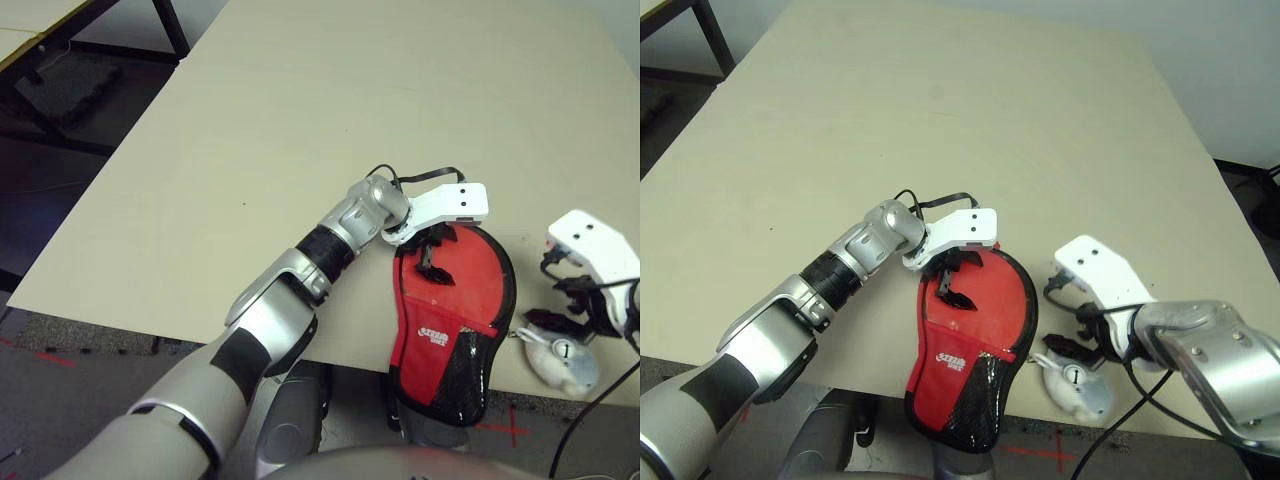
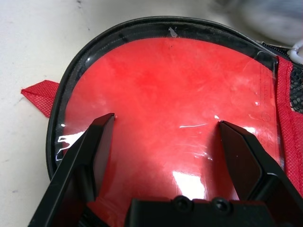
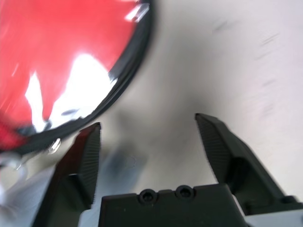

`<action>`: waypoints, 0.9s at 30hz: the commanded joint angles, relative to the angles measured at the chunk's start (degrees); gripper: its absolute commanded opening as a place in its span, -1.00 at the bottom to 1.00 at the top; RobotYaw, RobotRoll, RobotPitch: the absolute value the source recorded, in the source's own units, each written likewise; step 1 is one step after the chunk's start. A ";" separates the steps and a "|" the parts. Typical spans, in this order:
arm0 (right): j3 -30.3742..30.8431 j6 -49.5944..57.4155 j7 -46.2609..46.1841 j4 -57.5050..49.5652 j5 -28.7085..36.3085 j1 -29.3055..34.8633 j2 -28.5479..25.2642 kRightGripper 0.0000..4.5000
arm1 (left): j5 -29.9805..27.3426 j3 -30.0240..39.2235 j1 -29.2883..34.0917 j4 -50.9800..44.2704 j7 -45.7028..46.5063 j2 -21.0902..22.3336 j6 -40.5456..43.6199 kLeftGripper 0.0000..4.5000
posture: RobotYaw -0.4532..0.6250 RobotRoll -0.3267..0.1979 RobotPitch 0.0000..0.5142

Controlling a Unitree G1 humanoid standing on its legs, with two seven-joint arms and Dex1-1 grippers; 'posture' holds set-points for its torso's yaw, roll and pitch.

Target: Store the ping-pong paddle in its case and zip it.

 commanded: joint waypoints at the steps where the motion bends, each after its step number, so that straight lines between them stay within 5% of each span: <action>1: -0.72 -0.25 -1.81 3.07 -0.39 -2.20 0.31 0.35 | 4.22 -4.24 3.92 6.62 1.60 0.66 2.15 1.00 | -0.57 0.25 -0.01; 10: -0.39 -0.48 -1.39 4.97 0.76 -2.64 -1.65 -0.99 | 4.20 -4.09 4.27 6.74 2.03 0.10 2.03 1.00 | -0.57 0.25 0.00; 15: -1.60 -2.82 -3.53 7.18 -0.65 -3.66 0.28 -0.41 | 4.23 -4.18 4.56 6.82 2.35 -0.29 1.78 1.00 | -0.58 0.25 -0.01; 21: -7.94 -11.01 -14.34 16.23 -5.66 -6.62 14.10 0.46 | 2.78 -1.32 4.10 6.42 4.79 -0.97 1.34 1.00 | -0.57 0.25 -0.05; 25: -14.74 -22.05 -21.39 23.89 -6.78 -9.27 25.71 1.00 | -2.09 6.75 2.03 3.08 6.83 0.05 4.06 1.00 | -0.54 0.25 -0.10; 27: -16.11 -30.93 -22.95 29.13 -8.02 -10.02 27.80 1.00 | -6.14 12.64 0.42 1.46 8.43 1.21 7.08 1.00 | -0.49 0.25 -0.14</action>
